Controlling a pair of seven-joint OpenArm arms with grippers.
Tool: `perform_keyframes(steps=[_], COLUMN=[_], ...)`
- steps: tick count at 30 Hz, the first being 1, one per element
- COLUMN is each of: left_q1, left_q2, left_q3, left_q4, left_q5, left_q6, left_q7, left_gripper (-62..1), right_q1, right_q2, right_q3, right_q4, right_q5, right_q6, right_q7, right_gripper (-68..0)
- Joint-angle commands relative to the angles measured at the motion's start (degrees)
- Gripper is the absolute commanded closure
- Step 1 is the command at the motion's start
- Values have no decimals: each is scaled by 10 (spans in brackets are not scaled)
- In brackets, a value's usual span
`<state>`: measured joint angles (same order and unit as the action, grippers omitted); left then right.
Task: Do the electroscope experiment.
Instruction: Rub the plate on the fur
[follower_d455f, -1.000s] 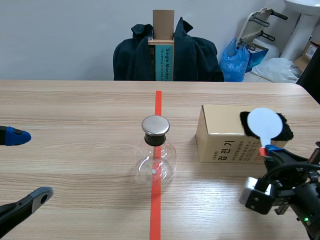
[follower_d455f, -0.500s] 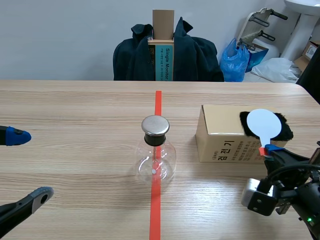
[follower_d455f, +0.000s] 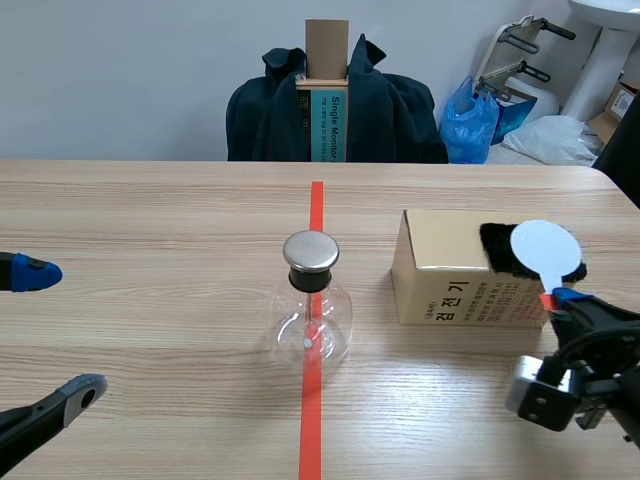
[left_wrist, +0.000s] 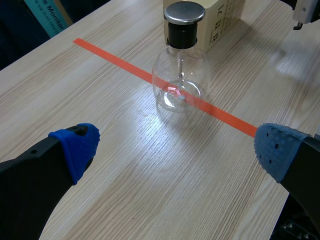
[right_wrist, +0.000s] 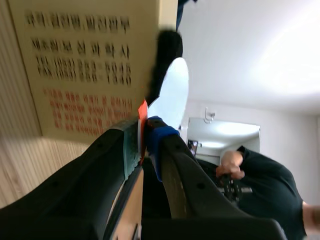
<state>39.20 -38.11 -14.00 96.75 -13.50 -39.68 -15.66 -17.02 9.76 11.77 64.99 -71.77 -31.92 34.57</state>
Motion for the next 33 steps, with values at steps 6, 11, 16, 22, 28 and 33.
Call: perform_keyframes(steps=[6,11,16,22,28,33], left_q1=[-3,-3,-3,-3,-3,-7], left_q2=[2,2,2,2,2,2], left_q3=[2,2,2,2,5,5], left_q4=[2,2,2,2,0,-6], left_q5=[-4,-4,-4,-4,-4,-4], left_q6=[-2,-2,-2,-2,-2,-2], left_q7=[-8,-8,-8,-8,-5,16], left_gripper=[-623,-623,-623,-623,-623,-539], right_q1=[-15,-34,-48,-52,-52,-50], right_q2=[27,34,43,49,49,49], right_q3=[46,57,57,57,57,51], right_q4=[70,143,228,310,356,374], right_q5=[17,59,123,175,200,208], right_q6=[0,0,1,3,5,5], right_q7=[-3,-14,-39,-76,-99,-100], right_gripper=[-8,-9,-9,-9,-9,-9])
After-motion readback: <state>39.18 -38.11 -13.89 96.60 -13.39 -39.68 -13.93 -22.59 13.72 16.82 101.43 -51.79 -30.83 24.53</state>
